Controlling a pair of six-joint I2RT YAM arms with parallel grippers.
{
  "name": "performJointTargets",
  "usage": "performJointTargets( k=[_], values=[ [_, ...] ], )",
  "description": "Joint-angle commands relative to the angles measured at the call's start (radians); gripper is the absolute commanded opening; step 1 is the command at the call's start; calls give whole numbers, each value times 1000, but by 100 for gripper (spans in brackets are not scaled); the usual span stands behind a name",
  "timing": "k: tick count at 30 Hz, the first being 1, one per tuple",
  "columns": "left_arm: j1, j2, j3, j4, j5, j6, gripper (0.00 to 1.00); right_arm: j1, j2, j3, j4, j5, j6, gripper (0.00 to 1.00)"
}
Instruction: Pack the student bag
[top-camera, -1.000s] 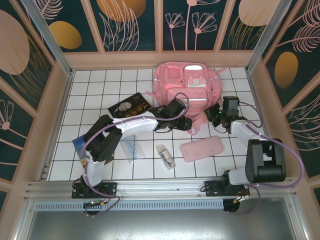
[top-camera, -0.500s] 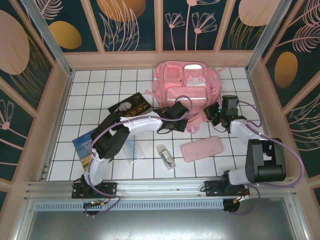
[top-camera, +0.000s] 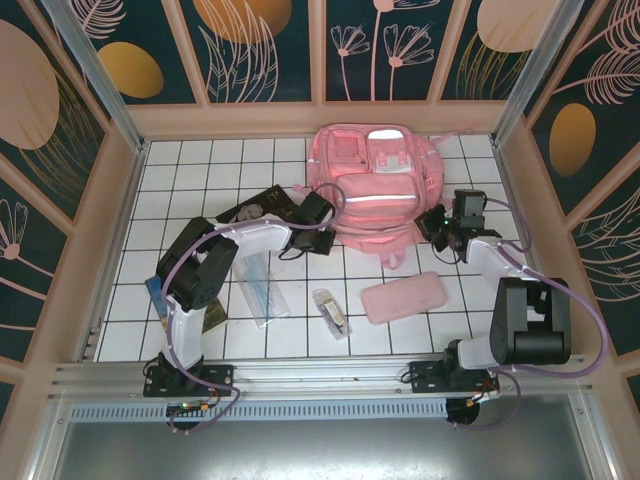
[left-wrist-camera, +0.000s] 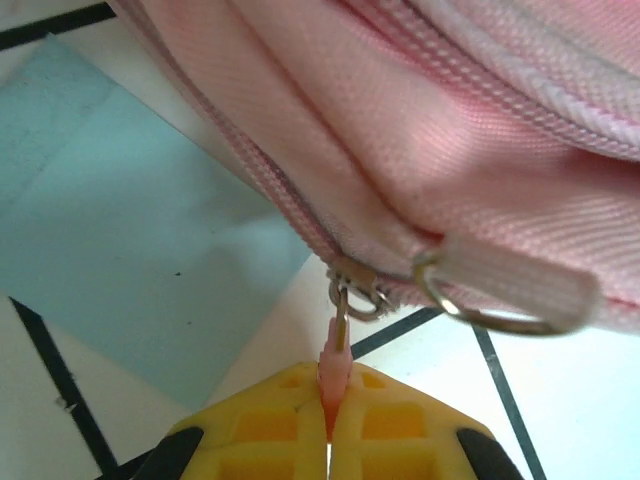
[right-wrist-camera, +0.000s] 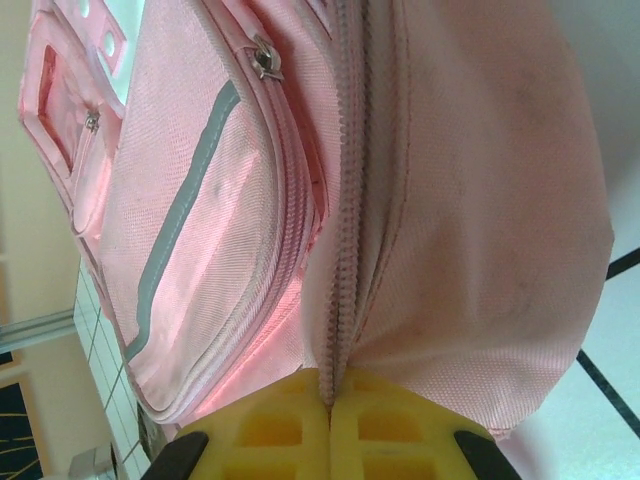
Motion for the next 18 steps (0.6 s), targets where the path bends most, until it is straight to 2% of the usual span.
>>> performJointTargets(
  k=[1,5,8,9,10,12,14,17,18],
  values=[
    [9,-14,25,-116,-23,25,0,-33,3,63,76,64,-52,0],
    [-10,-33,46,-74,169,-10,0,-47,85,146,68,89,-104,0],
    [-69,-58,81,-61,210,-42,0,-79,157,249,8,71,-110,1],
    [-90,-60,96,-49,220,-62,0,-87,169,281,-23,50,-109,20],
    [-109,-61,107,-25,237,-88,0,-89,168,299,-50,48,-114,46],
    [-132,-46,124,36,271,-138,0,-88,142,309,-111,59,-122,73],
    [-144,-11,160,83,289,-172,0,-92,100,303,-177,67,-148,88],
    [-150,56,252,117,291,-199,0,-100,8,255,-268,84,-181,92],
    [-152,71,282,125,287,-203,0,-106,-36,225,-291,77,-184,98]
  ],
)
